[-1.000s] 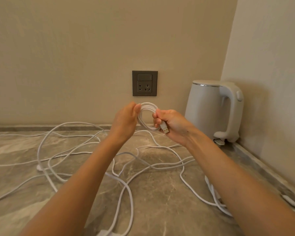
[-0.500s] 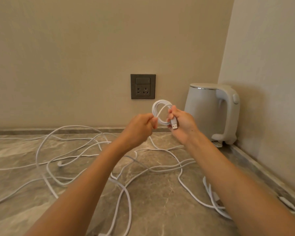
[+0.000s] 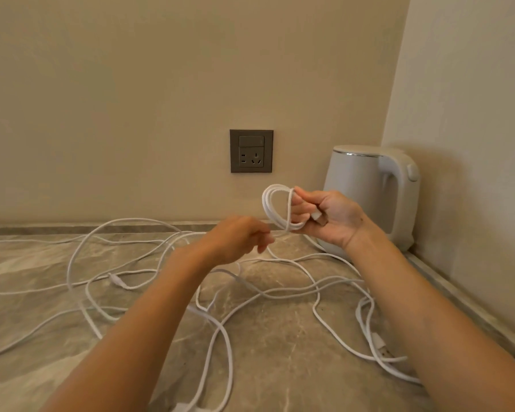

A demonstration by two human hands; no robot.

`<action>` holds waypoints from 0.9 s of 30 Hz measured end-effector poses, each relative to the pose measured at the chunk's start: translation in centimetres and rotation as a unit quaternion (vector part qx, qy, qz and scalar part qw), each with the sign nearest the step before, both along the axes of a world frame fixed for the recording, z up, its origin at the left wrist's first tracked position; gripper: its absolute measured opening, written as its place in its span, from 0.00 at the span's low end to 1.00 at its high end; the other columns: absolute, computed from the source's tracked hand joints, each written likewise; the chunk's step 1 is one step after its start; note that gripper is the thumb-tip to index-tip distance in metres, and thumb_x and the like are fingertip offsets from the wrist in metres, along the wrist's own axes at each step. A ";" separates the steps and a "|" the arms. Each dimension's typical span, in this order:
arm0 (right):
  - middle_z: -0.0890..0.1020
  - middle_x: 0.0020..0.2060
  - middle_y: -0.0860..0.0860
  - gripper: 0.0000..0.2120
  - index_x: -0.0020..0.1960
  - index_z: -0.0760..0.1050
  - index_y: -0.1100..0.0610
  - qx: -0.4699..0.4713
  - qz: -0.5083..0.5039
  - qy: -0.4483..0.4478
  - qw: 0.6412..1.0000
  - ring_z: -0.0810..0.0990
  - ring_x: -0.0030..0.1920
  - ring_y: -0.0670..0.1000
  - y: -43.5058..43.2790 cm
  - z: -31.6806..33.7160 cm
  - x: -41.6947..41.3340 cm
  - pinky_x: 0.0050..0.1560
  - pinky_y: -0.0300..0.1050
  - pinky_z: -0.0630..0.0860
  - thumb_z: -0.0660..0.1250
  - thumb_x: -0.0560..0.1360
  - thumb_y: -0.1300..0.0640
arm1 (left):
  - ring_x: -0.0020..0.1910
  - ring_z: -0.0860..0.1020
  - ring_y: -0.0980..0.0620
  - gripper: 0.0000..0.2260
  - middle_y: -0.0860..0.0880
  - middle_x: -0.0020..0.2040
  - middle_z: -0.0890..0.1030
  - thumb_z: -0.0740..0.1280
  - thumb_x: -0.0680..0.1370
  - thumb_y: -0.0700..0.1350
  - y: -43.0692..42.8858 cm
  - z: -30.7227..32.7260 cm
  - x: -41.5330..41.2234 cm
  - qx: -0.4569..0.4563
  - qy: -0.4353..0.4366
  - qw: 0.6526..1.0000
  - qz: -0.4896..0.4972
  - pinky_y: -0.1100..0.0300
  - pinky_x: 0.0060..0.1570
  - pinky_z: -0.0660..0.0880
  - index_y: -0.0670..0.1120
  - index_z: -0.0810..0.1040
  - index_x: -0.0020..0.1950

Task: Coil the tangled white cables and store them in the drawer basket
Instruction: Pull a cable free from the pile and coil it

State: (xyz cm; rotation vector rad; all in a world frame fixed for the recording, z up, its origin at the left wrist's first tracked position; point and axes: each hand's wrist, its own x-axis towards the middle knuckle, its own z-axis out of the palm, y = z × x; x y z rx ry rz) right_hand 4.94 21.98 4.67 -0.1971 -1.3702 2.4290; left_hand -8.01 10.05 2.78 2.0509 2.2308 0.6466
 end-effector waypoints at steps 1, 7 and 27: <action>0.65 0.20 0.48 0.16 0.27 0.74 0.59 0.034 0.017 -0.022 0.999 0.64 0.23 0.44 -0.2 0.1 0.2 0.28 0.34 0.67 0.57 0.71 0.58 | 0.31 0.68 0.58 0.11 0.57 0.30 0.71 0.60 0.79 0.42 -0.2 0.0 -0.2 0.002 0.017 1.000 0.013 0.64 0.34 0.63 0.46 0.75 0.37; 0.65 0.21 0.48 0.15 0.29 0.74 0.60 0.169 0.098 -0.144 0.970 0.62 0.23 0.43 -0.9 0.1 -0.4 0.27 0.33 0.65 0.58 0.71 0.58 | 0.38 0.69 0.51 0.09 0.50 0.39 0.74 0.60 0.79 0.41 -0.8 0.9 -1.0 0.076 0.068 0.991 0.090 0.62 0.36 0.61 0.42 0.80 0.47; 0.73 0.27 0.50 0.13 0.38 0.72 0.62 0.178 -0.155 -0.143 0.961 0.69 0.19 0.41 -1.6 -0.7 -2.5 0.22 0.33 0.67 0.56 0.80 0.65 | 0.41 0.75 0.40 0.16 0.38 0.40 0.80 0.57 0.81 0.43 0.0 2.6 1.5 0.219 0.005 0.970 0.109 0.52 0.43 0.70 0.37 0.78 0.39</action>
